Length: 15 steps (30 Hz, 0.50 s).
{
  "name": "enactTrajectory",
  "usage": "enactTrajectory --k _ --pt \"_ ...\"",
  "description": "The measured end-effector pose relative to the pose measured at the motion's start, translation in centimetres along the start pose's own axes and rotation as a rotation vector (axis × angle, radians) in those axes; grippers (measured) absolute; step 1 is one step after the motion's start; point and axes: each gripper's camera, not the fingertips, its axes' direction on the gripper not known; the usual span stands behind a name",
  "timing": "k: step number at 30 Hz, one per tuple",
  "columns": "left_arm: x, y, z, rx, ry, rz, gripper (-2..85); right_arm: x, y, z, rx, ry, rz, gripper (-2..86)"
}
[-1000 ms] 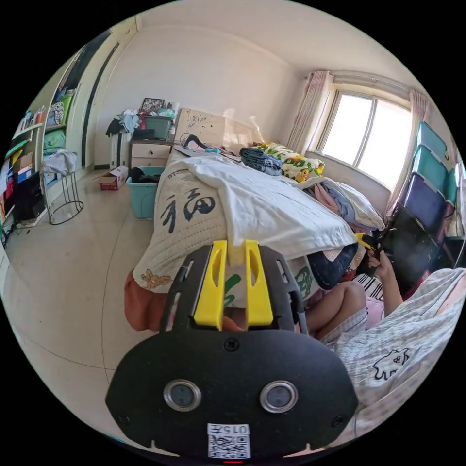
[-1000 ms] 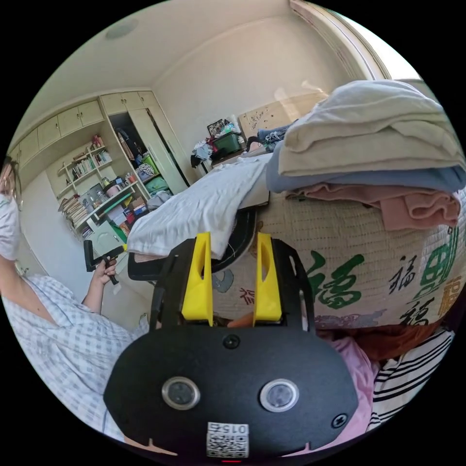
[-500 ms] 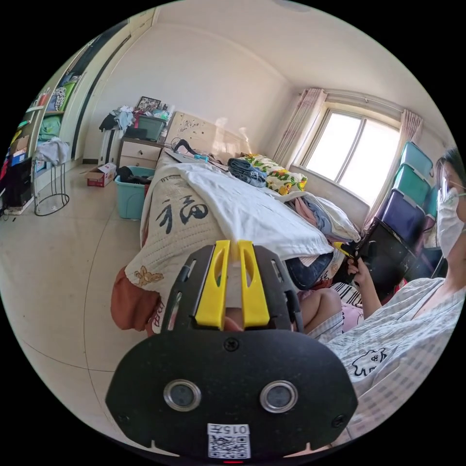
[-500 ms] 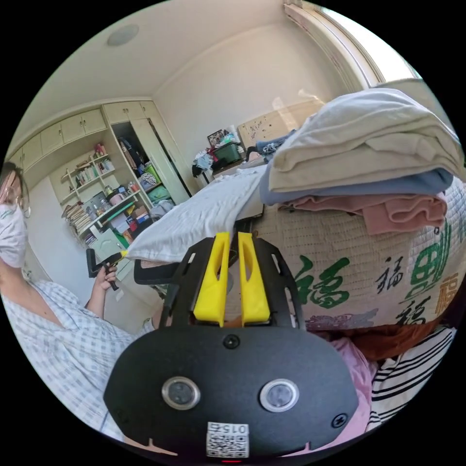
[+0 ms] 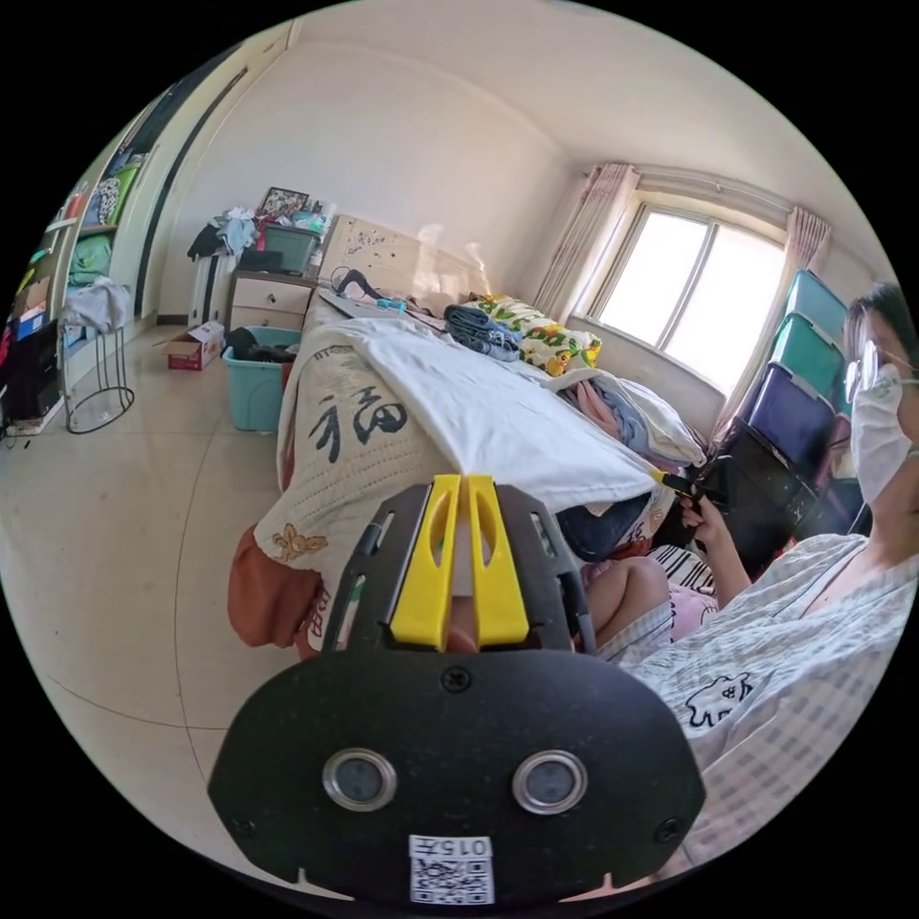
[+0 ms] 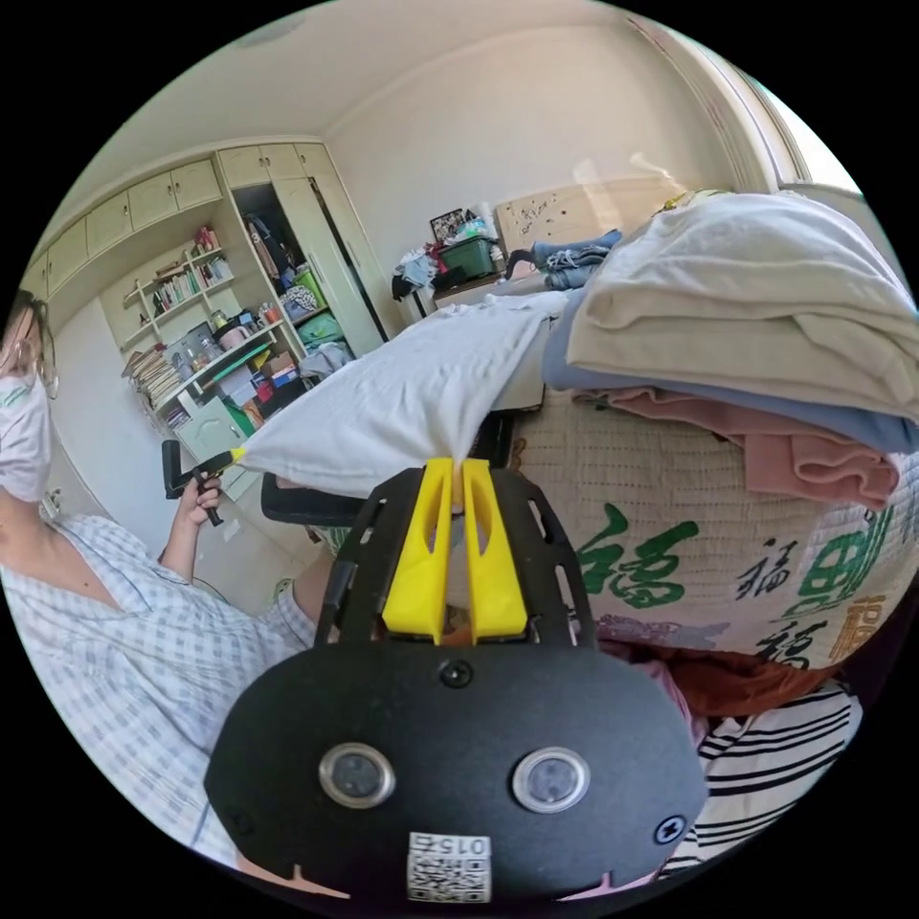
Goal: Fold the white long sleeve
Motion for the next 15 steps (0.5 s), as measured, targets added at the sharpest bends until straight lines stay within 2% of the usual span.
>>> enactTrajectory --k 5,10,12,15 --pt "-0.1 1.5 1.6 -0.047 -0.017 -0.050 1.1 1.0 1.9 1.9 -0.043 0.011 0.046 0.8" --pt "1.8 1.7 1.0 -0.035 -0.058 -0.012 3.7 0.2 3.5 1.7 0.010 -0.032 0.020 7.6" --pt "2.3 1.6 0.4 -0.013 -0.055 -0.026 7.3 0.1 4.0 1.3 0.032 -0.060 0.024 9.0" --pt "2.9 1.4 0.7 -0.019 -0.031 -0.027 8.2 -0.4 4.6 2.5 0.003 -0.054 0.016 10.0"
